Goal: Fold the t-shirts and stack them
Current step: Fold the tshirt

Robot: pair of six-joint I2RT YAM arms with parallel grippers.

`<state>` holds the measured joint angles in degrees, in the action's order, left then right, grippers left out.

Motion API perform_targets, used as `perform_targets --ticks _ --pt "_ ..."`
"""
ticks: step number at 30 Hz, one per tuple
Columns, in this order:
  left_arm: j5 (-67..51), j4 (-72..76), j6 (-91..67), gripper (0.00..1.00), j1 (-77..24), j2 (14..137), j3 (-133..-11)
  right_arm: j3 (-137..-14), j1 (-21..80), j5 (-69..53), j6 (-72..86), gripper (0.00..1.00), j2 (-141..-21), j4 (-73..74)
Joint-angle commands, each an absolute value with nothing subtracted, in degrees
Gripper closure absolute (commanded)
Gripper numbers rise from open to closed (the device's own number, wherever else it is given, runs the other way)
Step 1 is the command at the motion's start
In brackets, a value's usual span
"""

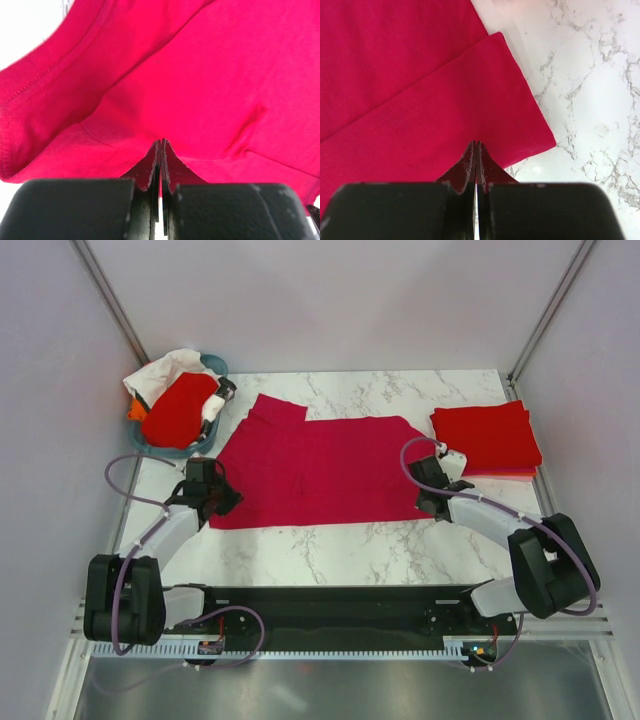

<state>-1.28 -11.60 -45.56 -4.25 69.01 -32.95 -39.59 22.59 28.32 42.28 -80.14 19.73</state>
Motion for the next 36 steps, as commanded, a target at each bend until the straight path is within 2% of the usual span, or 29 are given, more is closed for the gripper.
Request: perform_targets --ticks 1,13,21,28,33,36 --pt "-2.4 -9.3 -47.5 0.98 -4.3 71.4 -34.5 -41.1 22.3 28.0 43.5 1.00 -81.7 18.1" --pt "-0.6 -11.7 -48.2 0.98 -4.3 71.3 -28.5 -37.4 22.3 25.7 47.9 1.00 -85.3 17.7" --pt "4.2 -19.2 -53.2 0.98 -4.1 73.2 -29.1 -35.4 22.2 25.0 54.7 1.00 -81.0 23.5" --pt "5.9 -24.0 -57.5 0.98 -4.0 66.3 -25.0 -31.6 22.3 25.8 59.5 1.00 -73.2 28.0" --pt "4.7 -25.4 -61.5 0.98 -4.0 54.3 -20.1 -28.9 22.2 27.0 62.1 1.00 -66.7 30.5" --pt "4.8 -26.5 -60.7 0.98 -4.0 48.6 -19.3 -30.1 22.2 26.3 57.0 1.00 -65.2 29.0"
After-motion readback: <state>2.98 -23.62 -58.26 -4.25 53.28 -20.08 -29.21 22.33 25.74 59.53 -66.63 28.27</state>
